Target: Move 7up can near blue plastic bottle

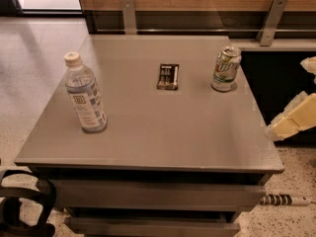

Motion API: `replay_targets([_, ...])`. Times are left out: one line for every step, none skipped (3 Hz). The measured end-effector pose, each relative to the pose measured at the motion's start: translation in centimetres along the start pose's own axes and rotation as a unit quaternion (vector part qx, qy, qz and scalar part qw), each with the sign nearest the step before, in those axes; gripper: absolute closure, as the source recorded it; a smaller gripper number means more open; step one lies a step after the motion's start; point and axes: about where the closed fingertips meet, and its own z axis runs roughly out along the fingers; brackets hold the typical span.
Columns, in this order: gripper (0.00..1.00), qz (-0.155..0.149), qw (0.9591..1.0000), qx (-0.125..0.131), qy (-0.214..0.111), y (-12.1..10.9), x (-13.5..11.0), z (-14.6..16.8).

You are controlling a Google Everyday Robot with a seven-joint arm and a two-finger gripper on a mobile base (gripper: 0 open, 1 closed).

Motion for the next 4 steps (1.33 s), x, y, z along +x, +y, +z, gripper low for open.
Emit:
replay_targets([0.00,0.054,0.9950,0.019,-0.082,-0.9,1.2,1.9])
replay_targets([0.00,0.062,0.9758,0.088,-0.190,-4.8,0.6,2.5])
replay_targets([0.00,0.053,0.9543,0.161,-0.246,-8.8,-0.2,1.6])
replay_targets([0.00,0.041,0.9455,0.206,-0.249,-10.6,-0.7,0.9])
